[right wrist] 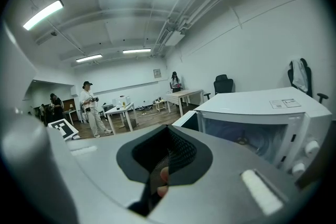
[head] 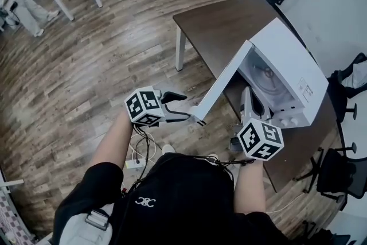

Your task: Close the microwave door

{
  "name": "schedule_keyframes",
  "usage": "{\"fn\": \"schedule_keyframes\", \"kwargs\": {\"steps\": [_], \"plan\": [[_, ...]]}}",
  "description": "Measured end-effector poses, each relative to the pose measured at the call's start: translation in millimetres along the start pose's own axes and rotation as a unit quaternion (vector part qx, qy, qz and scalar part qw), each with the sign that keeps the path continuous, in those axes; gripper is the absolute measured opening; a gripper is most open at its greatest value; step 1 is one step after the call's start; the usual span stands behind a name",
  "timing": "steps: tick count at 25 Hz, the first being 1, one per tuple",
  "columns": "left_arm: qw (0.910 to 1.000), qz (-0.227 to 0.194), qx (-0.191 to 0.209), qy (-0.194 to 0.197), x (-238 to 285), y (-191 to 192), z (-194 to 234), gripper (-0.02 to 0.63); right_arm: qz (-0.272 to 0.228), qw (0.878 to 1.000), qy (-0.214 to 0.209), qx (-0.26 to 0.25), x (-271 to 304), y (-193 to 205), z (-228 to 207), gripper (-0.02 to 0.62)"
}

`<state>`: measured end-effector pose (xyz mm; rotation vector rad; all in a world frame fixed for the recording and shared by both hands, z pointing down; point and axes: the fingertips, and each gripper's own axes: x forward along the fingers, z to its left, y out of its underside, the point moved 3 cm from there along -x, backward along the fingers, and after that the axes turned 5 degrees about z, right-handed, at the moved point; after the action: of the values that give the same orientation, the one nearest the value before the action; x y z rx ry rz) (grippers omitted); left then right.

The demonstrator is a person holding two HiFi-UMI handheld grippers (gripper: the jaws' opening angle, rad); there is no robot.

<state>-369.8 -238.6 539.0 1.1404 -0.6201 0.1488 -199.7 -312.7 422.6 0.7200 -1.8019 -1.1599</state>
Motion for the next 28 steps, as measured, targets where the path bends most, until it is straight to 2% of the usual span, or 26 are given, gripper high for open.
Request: {"fn": "schedule_keyframes", "kwargs": {"steps": [6, 11, 18, 28], "plan": [[0.9989, 0.024, 0.027, 0.029, 41.9, -18.0, -28.2, 0.284, -0.002, 1.000, 0.019, 0.021, -25.8, 7.0, -43.7, 0.006], [0.9976, 0.025, 0.038, 0.053, 77.8, -33.1, -52.4, 0.282, -0.003, 0.999, 0.032, 0.028, -48.8, 11.1, -73.1, 0.006], [0.9963, 0.012, 0.050, 0.068, 130.6, -59.7, -79.9, 0.257, -0.008, 0.998, 0.058, 0.032, -82.4, 15.2, -116.1, 0.006], [0.9938, 0.023, 0.070, 0.084, 186.0, -91.0, -100.6, 0.206, -0.022, 0.994, 0.091, 0.055, -128.0, 21.8, -173.7, 0.006]]}}
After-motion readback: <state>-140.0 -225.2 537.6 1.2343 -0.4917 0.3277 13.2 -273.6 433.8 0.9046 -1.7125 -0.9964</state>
